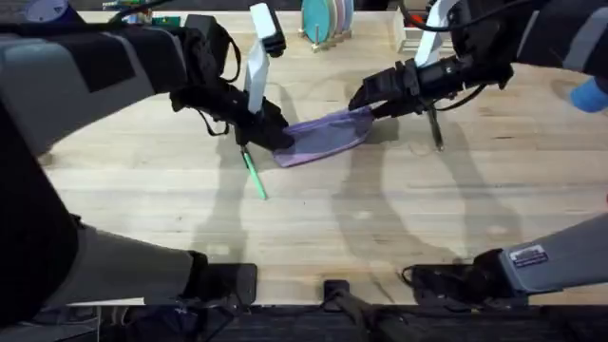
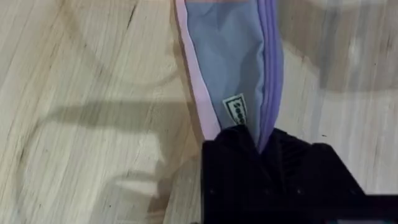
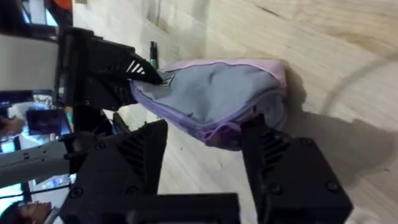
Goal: Unzip the bag, pick up the pens from the table one at a time and place them inside, then zip the bag closed.
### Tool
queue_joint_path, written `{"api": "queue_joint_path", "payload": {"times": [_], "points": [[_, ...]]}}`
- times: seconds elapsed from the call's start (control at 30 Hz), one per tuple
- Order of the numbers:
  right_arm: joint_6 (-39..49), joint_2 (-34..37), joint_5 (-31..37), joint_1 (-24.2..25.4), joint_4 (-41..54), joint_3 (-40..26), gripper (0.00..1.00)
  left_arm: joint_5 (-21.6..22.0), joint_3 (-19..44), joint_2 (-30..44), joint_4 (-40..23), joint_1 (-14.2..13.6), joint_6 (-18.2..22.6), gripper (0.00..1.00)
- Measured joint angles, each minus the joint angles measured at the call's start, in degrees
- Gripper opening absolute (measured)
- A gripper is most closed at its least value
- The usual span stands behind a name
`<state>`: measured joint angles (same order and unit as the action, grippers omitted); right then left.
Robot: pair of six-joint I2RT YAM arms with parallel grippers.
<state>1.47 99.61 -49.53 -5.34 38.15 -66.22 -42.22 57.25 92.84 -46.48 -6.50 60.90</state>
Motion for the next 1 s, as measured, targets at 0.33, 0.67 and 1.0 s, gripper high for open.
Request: {"api": "queue_joint_path", "payload": {"times": [0.33,0.67,1.0], "points": [[-1.3,0.0,2.5,0.0,0.0,0.0,0.415,0.0,0.0,0.0,0.0,0.0,0.0,0.042],[-1.8,0.0,3.0,0.0,0.0,-0.1,0.038,0.0,0.0,0.0,0.0,0.0,0.0,0.042],[-3.1,0.0,3.0,0.0,2.6,-0.4,0.031,0.0,0.0,0.0,-0.1,0.0,0.0,0.041]]}}
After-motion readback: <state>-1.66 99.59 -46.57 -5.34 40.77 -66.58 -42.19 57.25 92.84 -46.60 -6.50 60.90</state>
